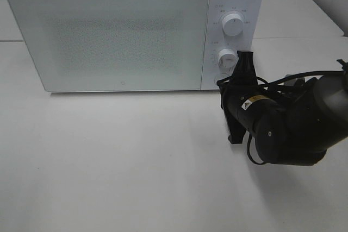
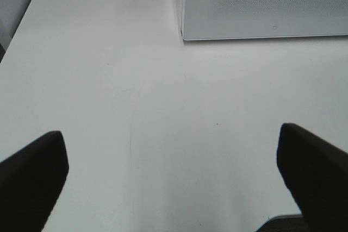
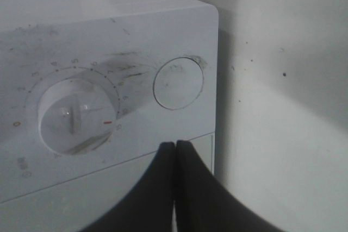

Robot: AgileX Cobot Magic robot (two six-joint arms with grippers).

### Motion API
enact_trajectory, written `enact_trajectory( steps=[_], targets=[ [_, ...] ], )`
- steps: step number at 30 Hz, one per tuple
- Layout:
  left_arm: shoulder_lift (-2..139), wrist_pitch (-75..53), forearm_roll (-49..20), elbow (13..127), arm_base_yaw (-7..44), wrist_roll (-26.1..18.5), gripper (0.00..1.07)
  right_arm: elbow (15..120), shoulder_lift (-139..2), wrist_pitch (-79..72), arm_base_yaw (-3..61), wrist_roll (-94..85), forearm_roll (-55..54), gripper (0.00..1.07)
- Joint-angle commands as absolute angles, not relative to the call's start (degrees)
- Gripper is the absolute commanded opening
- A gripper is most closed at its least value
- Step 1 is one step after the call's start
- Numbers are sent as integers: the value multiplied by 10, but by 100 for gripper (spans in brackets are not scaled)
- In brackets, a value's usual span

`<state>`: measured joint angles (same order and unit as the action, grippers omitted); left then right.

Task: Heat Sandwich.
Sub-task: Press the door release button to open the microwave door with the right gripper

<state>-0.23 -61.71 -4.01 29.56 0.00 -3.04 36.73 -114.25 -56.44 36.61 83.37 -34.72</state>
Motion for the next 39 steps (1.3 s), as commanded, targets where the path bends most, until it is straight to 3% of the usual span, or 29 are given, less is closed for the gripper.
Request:
enact_trajectory(
  steps=[1,19,39],
  targets=[
    [-7,-611,-41,295,0,-28,100,379,-1146,-565,359,837,-338,0],
    [-7,-611,-41,295,0,-28,100,477,-1224,-524,314,835,-326,0],
    [-7,-611,-41,295,0,-28,100,491,-1235,-595,314,810,-362,0]
  ],
)
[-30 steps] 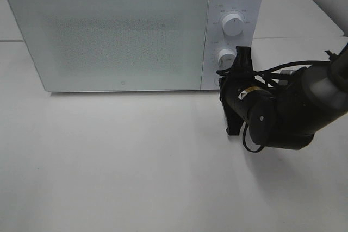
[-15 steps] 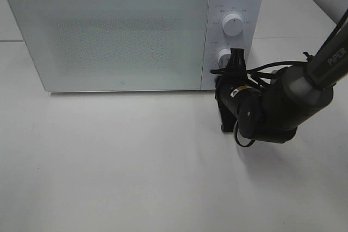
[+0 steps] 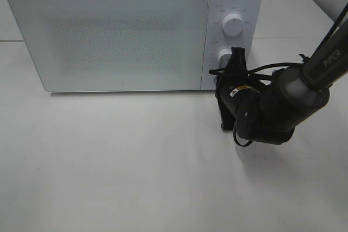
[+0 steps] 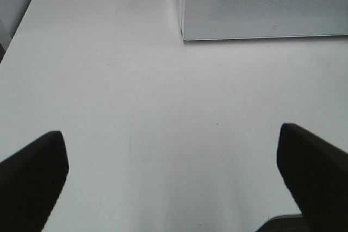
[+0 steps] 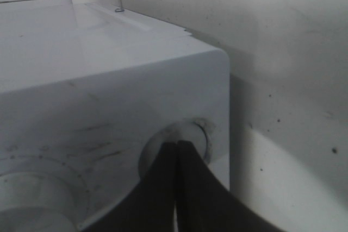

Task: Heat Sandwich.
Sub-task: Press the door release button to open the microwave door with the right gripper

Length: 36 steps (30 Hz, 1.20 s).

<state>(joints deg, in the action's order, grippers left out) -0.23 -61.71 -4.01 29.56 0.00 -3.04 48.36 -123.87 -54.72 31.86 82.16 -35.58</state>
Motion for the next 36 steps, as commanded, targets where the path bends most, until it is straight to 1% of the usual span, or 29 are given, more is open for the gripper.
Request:
enact_trajectory(
  steps=[1,6,10,13,18,36],
  targets=[
    [-7,-611,-41,295,0,-28,100,494,-1235,-599,314,808,-362,0],
    [-7,-611,-41,295,0,-28,100,512,-1235,-605,313,802,-362,0],
    [-7,-611,-41,295,0,-28,100,532,-1235,-625,299,776,-358,0],
    [-7,-611,-41,295,0,-28,100,561,-1235,-634,275,756,-347,0],
    [-7,-611,-41,295,0,-28,100,590,-1235,-635,268,741,-335,0],
    [-7,-611,-41,295,0,-28,100,592,-1235,-616,268,734,-334,0]
  ],
)
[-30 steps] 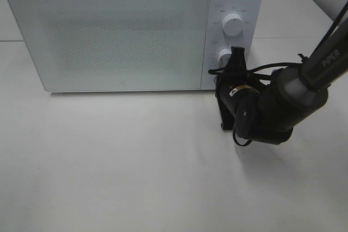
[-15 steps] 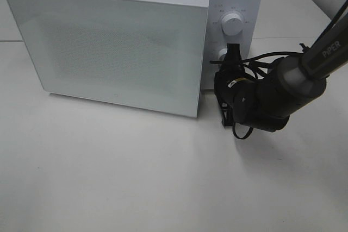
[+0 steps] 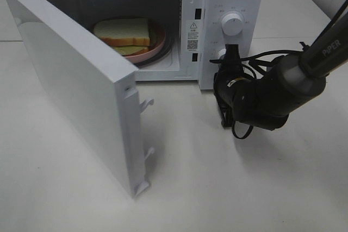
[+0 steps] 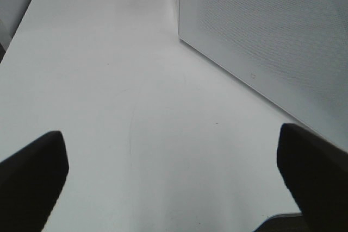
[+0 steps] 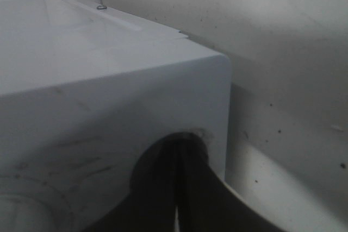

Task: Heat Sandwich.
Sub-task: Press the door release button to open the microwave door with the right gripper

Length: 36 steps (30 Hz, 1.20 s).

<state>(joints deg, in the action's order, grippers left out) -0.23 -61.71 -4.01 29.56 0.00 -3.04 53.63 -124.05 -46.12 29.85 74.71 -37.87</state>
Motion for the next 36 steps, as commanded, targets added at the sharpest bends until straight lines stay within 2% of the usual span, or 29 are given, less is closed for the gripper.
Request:
enact_trajectory(
  steps=[1,7,20,36],
  targets=[
    [-7,-611,-41,295,0,-28,100,592,-1235,-614,268,734,-334,0],
    [-7,-611,-41,295,0,-28,100,592,-1235,-595,269,734,-334,0],
    [-7,-611,-41,295,0,-28,100,552,-1197,-453,272,745,-307,0],
    [-7,-611,-41,295,0,-28,100,452,-1155,-443,316,780,-304,0]
  ],
)
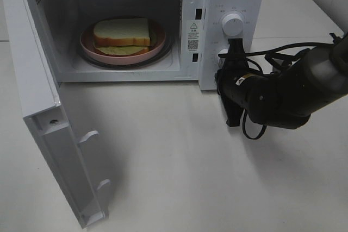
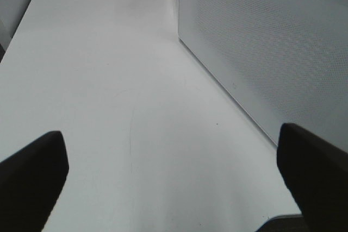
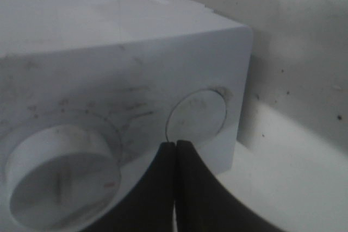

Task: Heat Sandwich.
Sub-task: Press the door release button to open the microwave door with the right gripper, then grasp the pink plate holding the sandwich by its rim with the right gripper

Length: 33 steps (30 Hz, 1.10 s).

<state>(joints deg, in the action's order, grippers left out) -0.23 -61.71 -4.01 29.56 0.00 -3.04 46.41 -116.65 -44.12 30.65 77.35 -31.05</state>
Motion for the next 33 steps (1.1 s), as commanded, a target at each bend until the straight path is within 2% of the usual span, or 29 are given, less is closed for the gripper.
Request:
enact_trajectory(
  steps=[1,10,13,33],
  targets=[
    [-7,-611,-41,295,-1,-28,100,446,-1152,-439,316,780,-304,0],
    [-7,-611,-41,295,-1,-28,100,400,-1085,-372,316,721,-282,0],
    [-7,-611,-41,295,-1,-28,100,389,-1043,-305,316,676,-273,0],
    [-7,-611,-41,295,-1,-28,100,418,-938,13,316,344,-225,0]
  ],
)
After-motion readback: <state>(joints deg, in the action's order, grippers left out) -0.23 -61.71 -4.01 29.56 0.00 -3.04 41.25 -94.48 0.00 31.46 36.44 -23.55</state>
